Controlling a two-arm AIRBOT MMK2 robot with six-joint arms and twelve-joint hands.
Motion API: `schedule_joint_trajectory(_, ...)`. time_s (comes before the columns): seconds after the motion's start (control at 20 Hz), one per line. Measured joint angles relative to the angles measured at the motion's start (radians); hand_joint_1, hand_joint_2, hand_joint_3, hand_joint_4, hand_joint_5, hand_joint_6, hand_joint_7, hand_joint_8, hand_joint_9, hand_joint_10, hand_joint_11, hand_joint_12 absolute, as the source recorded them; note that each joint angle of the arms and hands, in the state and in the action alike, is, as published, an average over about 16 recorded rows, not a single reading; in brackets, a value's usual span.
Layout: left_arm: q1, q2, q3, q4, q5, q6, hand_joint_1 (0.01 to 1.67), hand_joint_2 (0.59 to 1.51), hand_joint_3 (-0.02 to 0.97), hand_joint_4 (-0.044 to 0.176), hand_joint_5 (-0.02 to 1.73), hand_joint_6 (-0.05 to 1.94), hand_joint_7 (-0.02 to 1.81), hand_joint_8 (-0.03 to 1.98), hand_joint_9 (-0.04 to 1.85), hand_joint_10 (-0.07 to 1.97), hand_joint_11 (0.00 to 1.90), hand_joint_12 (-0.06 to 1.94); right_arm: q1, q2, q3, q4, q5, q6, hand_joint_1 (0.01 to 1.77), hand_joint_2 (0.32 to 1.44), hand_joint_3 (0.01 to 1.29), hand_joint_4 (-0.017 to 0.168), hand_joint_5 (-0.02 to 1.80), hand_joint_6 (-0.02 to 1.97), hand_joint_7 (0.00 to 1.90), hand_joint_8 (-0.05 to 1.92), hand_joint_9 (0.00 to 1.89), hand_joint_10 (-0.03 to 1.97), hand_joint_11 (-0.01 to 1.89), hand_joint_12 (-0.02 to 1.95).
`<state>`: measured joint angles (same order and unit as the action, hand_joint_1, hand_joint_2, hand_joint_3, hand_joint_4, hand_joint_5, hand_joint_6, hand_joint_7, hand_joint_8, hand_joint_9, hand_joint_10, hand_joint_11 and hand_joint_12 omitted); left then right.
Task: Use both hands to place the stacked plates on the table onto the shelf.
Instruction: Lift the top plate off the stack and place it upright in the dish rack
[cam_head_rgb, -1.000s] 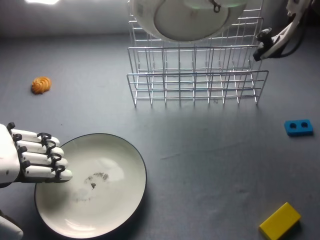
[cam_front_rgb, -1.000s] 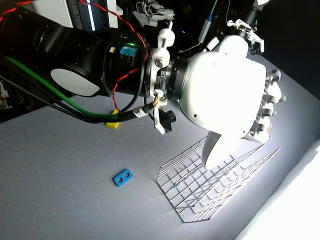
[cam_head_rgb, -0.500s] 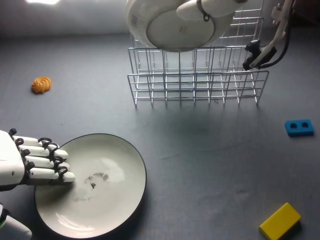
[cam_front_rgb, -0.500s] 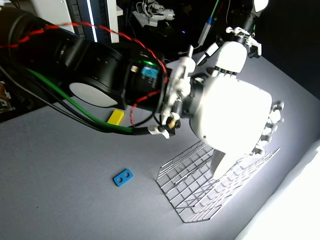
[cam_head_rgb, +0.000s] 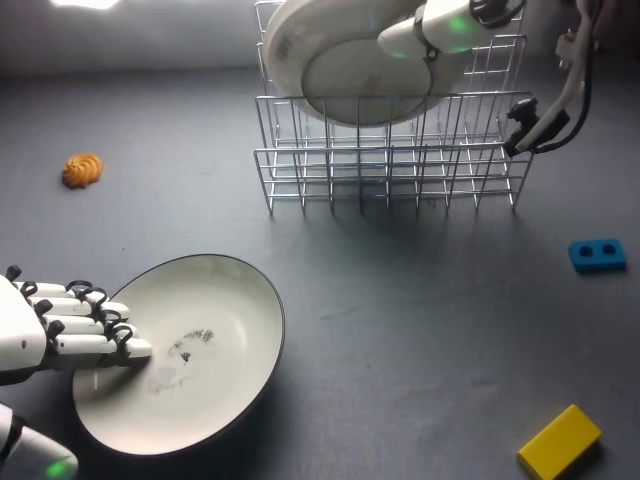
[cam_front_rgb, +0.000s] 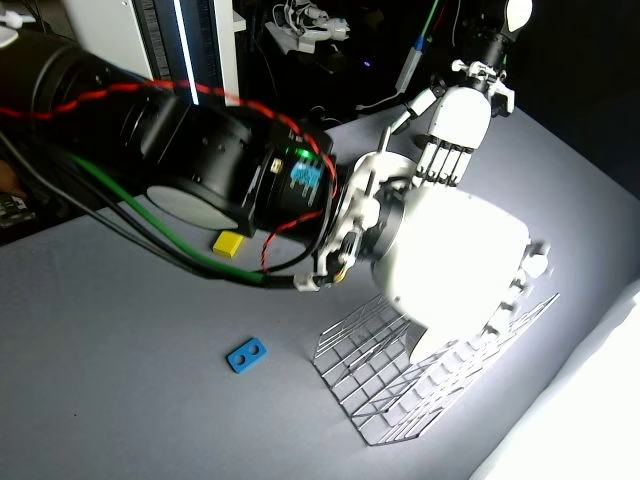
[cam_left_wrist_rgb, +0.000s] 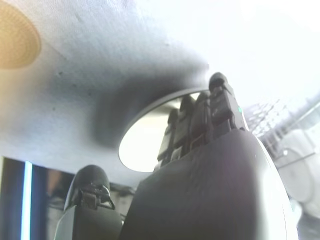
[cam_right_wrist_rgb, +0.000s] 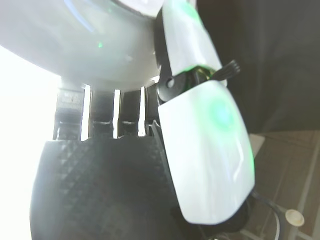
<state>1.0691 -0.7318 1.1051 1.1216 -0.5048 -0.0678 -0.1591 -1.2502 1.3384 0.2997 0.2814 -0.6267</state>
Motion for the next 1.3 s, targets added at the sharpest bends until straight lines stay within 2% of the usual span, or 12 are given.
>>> schedule_joint_trajectory(0.2, 0.029, 0.0, -0.01, -0.081, 0.013, -0.004, 0.02, 1.155, 0.015, 0.0, 0.02, -0.01, 0.04, 0.0, -0.02, -0.04, 0.02, 0.0, -0.024, -0.009, 0.024, 0.0, -0.002, -0.001, 1.34, 1.1, 0.01, -0.006, 0.65, 1.21, 0.89, 1.14, 0.84, 1.36, 0.71, 1.52)
schedule_joint_trajectory(0.4, 0.054, 0.002, -0.021, -0.152, 0.021, -0.009, 0.02, 1.158, 0.015, 0.001, 0.01, -0.01, 0.04, 0.0, -0.02, -0.04, 0.02, 0.0, -0.043, -0.017, 0.044, 0.0, -0.001, -0.001, 1.31, 1.12, 0.01, -0.007, 0.66, 1.21, 0.89, 1.14, 0.83, 1.22, 0.69, 1.52)
schedule_joint_trajectory(0.5, 0.065, 0.003, -0.025, -0.179, 0.024, -0.01, 0.02, 1.157, 0.015, 0.002, 0.01, -0.01, 0.04, 0.0, -0.02, -0.04, 0.02, 0.0, -0.051, -0.02, 0.051, 0.0, 0.001, -0.001, 1.29, 1.13, 0.01, -0.008, 0.67, 1.19, 0.88, 1.06, 0.82, 1.14, 0.67, 1.52)
schedule_joint_trajectory(0.8, 0.086, 0.005, -0.033, -0.229, 0.028, -0.012, 0.02, 1.159, 0.014, 0.005, 0.0, -0.02, 0.03, 0.0, -0.02, -0.04, 0.02, 0.0, -0.06, -0.024, 0.059, -0.001, 0.008, -0.001, 1.2, 1.11, 0.01, -0.008, 0.69, 0.88, 0.85, 0.69, 0.79, 0.81, 0.58, 1.47)
schedule_joint_trajectory(1.15, 0.094, 0.006, -0.034, -0.248, 0.029, -0.013, 0.02, 1.153, 0.015, 0.008, 0.0, -0.03, 0.04, -0.01, -0.02, -0.04, 0.02, 0.0, -0.05, -0.02, 0.053, -0.018, 0.013, -0.001, 0.99, 1.15, 0.01, -0.006, 0.66, 0.39, 0.75, 0.21, 0.69, 0.4, 0.34, 1.39)
schedule_joint_trajectory(1.3, 0.095, 0.006, -0.034, -0.25, 0.03, -0.013, 0.02, 1.153, 0.015, 0.009, 0.0, -0.03, 0.04, -0.01, -0.02, -0.04, 0.02, 0.0, -0.038, -0.015, 0.043, -0.043, 0.021, -0.003, 0.88, 1.16, 0.01, -0.005, 0.59, 0.18, 0.68, 0.08, 0.63, 0.27, 0.24, 1.34)
